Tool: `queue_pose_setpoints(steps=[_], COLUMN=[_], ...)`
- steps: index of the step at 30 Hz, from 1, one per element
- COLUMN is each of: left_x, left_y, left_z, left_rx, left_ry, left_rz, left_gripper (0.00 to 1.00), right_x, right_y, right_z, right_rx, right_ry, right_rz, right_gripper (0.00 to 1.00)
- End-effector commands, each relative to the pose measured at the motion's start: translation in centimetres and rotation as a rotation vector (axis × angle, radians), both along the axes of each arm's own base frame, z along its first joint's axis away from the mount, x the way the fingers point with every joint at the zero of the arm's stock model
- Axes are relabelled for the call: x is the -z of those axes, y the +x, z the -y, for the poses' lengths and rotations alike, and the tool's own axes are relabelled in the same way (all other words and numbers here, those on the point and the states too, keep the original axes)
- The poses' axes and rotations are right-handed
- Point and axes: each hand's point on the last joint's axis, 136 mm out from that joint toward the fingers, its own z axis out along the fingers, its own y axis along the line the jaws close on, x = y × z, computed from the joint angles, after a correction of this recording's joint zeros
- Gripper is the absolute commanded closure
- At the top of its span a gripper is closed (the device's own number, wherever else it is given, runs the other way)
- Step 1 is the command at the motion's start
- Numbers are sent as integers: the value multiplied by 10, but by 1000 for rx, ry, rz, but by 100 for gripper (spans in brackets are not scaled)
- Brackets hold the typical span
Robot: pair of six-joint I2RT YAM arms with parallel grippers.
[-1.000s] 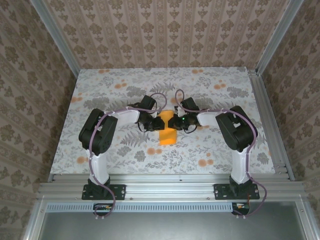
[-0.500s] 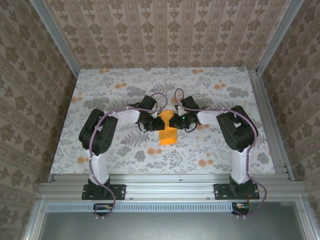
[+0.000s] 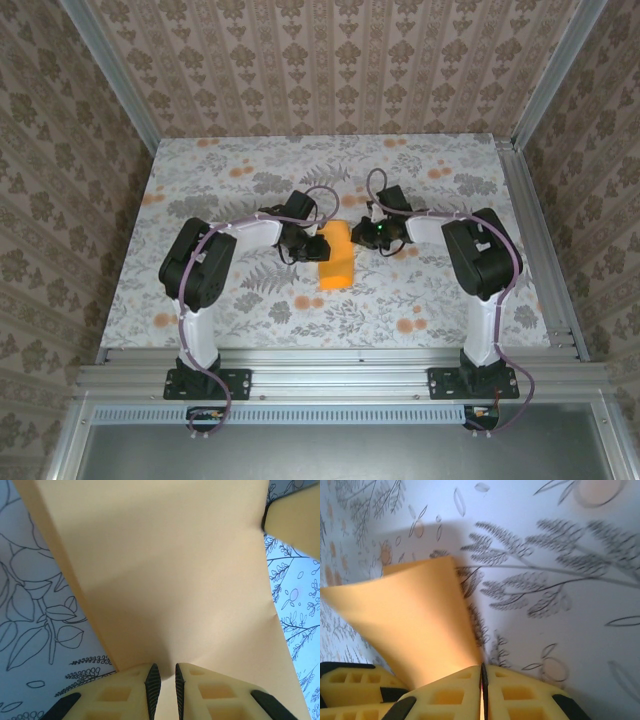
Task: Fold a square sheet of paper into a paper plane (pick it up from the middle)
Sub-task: Fold the square sheet of paper in half at the center of the table.
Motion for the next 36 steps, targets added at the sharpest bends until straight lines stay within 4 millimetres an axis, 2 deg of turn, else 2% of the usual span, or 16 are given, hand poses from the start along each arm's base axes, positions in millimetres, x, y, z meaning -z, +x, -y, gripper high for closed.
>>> queue_pose_setpoints(steps=[1, 5, 10, 14, 18, 24, 32, 36], left_x=[38, 38, 37, 38, 38, 37, 34, 35], left_y=[-23, -22, -21, -21, -22, -25, -26, -29], left_z=[-41, -40, -37, -36, -34, -34, -34, -37], left_rx=[1, 0, -1, 6, 10, 22, 37, 47], left_ry=[207, 207, 194, 192, 187, 192, 195, 205], left_rz=[-86, -88, -92, -95, -98, -96, -83, -88], left_gripper=[77, 77, 77, 77, 77, 77, 76, 76], right_x=[6, -14, -40, -44, -36, -20, 10, 23], right_y=[15, 15, -10, -25, -23, -8, 10, 14], right_z=[9, 3, -5, -26, -43, -47, -26, -8], right_rx=[41, 16, -28, -77, -85, -75, -14, 27], right_ry=[-15, 17, 47, 98, 125, 117, 13, -55], right_rz=[13, 43, 63, 55, 50, 44, 34, 23], right_gripper=[86, 86, 86, 86, 86, 87, 89, 90])
